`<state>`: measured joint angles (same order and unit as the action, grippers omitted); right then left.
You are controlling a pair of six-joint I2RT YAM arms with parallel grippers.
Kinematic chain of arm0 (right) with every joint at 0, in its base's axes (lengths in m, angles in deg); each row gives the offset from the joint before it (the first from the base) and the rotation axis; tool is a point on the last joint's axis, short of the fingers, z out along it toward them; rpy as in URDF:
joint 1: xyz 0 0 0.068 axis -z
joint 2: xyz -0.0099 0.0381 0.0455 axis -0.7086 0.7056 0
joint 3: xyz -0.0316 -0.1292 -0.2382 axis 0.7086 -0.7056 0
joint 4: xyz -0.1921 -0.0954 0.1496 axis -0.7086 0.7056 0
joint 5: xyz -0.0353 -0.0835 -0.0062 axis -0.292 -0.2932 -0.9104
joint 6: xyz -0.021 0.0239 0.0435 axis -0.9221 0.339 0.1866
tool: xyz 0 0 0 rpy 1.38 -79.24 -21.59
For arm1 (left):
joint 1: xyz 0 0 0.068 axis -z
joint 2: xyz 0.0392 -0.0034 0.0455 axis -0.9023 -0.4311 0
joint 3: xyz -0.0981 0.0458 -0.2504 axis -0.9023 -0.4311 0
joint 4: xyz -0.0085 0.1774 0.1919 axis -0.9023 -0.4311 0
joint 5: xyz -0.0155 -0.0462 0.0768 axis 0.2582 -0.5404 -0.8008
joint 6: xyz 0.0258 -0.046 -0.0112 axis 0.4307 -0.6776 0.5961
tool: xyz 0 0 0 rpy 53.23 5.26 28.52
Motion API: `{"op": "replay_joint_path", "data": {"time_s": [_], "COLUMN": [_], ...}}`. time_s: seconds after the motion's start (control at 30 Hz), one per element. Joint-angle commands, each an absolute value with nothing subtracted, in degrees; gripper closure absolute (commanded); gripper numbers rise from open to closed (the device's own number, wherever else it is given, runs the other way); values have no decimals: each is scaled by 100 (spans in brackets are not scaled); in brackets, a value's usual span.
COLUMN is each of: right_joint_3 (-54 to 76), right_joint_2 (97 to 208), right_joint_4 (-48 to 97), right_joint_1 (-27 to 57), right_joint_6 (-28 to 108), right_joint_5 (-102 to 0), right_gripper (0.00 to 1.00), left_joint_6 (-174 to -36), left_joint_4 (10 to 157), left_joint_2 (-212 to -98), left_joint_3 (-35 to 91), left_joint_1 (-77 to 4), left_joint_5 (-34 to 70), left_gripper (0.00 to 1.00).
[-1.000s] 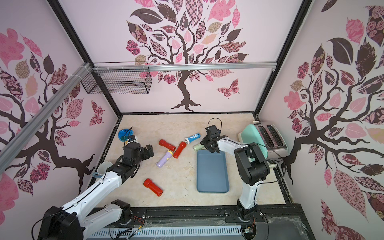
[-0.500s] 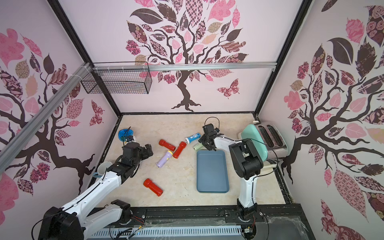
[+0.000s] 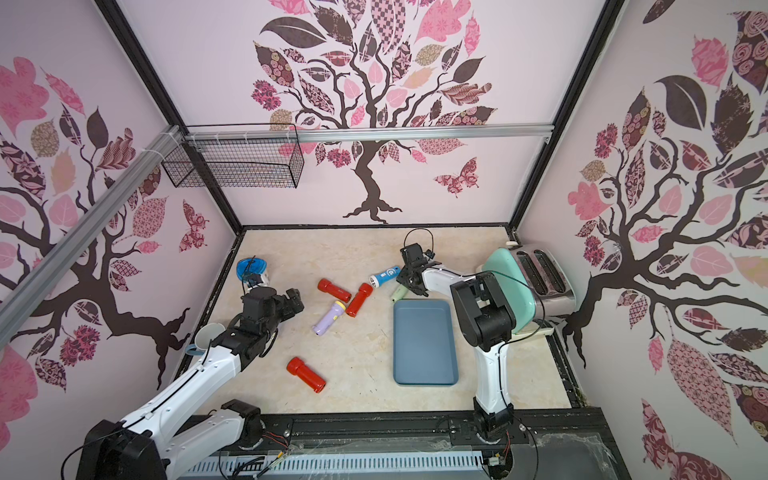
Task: Put the flashlights into the storage boxes
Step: Pick up the flashlight from the center of the board, then place the flashlight at the storage box.
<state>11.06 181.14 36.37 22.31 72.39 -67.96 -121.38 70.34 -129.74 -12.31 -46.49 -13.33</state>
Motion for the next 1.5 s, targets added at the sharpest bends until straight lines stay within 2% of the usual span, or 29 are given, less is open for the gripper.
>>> {"op": "replay_joint_path", "data": {"time_s": [0.0,0.43,0.7,0.9,0.93,1.03,1.1,1.47], "right_joint_3": [1272,1455,757,-242,-430,-868,-1108,-2067], "right_joint_2": [17992,16892,15891,14888,14720,14391,14301,14529], "right_joint_4": [3901,3645,3509,3713,3748,3813,3839,3235], "right_joint_1": [2199,2229,2284,2281,2288,2288,2286,2153], "right_joint_6": [6869,6337,5736,5232,5178,5033,4958,5192], "right_joint_5": [-6853,-7038,-6801,-6668,-6626,-6314,-6136,-5252], "right_gripper": [54,59,59,59,59,59,59,58], "left_joint_6": [-12283,-12273,-12441,-12492,-12510,-12626,-12688,-12151], "left_joint_4": [7002,6955,6995,7046,7071,7485,7748,8245], "left_joint_2": [-13053,-12909,-12787,-12830,-12848,-12905,-12892,-12841], "left_joint_3": [-1374,-1444,-1575,-1573,-1601,-1883,-2087,-2293], "left_joint_1": [-4670,-4666,-4671,-4671,-4671,-4671,-4675,-4680], "left_joint_5": [-1564,-1610,-1646,-1583,-1595,-1679,-1681,-826], "left_gripper": [2,2,2,2,3,13,17,17]}}
